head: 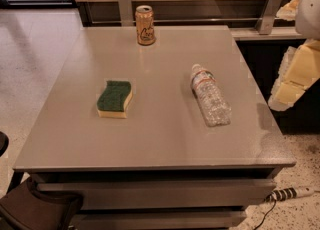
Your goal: Place water bottle upright
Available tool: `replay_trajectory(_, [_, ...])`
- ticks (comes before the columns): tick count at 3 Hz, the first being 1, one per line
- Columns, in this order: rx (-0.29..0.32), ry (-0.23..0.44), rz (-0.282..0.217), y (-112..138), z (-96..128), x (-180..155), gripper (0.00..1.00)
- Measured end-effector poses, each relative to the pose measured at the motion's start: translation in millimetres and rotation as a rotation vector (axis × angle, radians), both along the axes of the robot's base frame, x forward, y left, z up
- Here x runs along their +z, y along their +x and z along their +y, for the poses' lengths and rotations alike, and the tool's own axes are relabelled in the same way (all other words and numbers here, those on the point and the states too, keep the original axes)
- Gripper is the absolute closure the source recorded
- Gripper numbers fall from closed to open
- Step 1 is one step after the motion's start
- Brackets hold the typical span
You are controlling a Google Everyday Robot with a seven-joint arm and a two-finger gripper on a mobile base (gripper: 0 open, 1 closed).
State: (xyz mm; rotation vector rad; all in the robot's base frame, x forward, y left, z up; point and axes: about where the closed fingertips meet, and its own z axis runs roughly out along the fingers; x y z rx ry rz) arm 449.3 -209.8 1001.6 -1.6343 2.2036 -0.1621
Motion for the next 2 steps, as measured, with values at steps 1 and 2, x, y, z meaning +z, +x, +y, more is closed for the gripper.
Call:
replay_trajectory(1, [-0.092, 0.046, 0.048, 30, 2, -7, 0.00])
replay_trajectory(2, [-0.219, 0.062, 0.125, 64, 16, -20, 0.00])
